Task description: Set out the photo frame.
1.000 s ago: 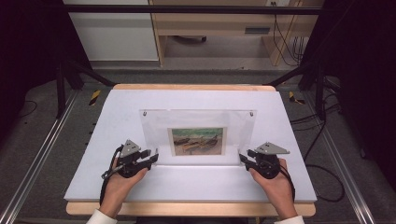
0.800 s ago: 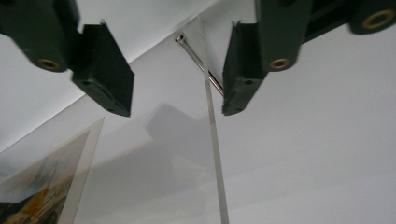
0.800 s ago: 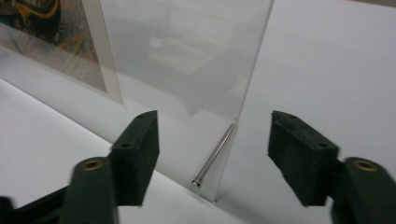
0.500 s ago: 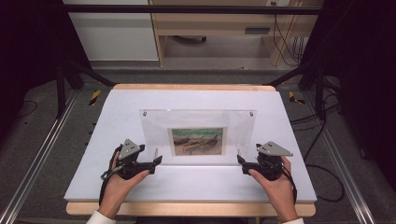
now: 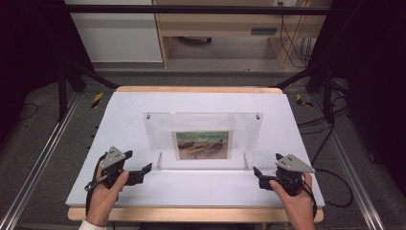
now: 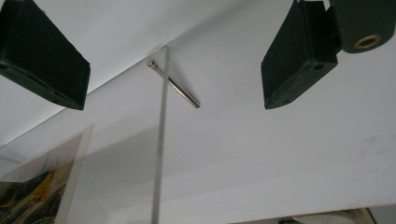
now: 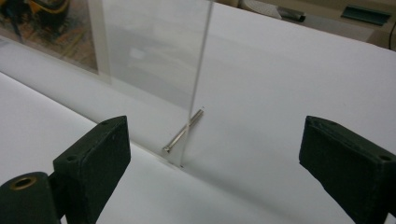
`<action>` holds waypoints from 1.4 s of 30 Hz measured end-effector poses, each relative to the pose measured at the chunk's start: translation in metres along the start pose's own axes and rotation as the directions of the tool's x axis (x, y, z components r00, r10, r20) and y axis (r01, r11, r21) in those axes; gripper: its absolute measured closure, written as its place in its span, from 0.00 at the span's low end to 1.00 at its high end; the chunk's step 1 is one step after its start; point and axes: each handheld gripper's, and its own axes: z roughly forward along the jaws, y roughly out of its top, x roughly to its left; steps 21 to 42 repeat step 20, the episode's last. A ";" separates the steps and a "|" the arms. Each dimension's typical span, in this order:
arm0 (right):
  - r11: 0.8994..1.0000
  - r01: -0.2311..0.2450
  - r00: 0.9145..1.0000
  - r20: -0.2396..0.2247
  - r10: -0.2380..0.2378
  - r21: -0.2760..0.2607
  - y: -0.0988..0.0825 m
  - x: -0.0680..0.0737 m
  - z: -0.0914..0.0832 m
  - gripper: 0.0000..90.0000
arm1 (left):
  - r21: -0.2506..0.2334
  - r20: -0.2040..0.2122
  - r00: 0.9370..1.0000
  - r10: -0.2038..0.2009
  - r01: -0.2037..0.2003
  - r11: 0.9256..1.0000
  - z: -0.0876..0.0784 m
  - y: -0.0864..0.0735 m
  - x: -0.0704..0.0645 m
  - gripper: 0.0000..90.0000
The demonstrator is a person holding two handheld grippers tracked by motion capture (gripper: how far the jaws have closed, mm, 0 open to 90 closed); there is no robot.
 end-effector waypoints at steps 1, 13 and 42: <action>1.000 -0.005 1.000 0.005 0.005 0.001 -0.001 -0.002 -0.001 0.11 | -0.001 -0.010 1.000 -0.002 0.002 1.000 -0.001 0.000 0.002 0.08; 0.998 -0.011 0.989 0.145 0.003 0.055 -0.019 -0.028 0.002 0.16 | -0.004 -0.190 0.982 -0.006 0.005 1.000 -0.011 -0.012 0.040 0.08; 0.999 -0.005 0.974 0.228 -0.003 0.037 -0.027 -0.039 0.002 0.20 | 0.016 -0.286 0.958 0.021 -0.017 1.000 -0.010 -0.021 0.057 0.08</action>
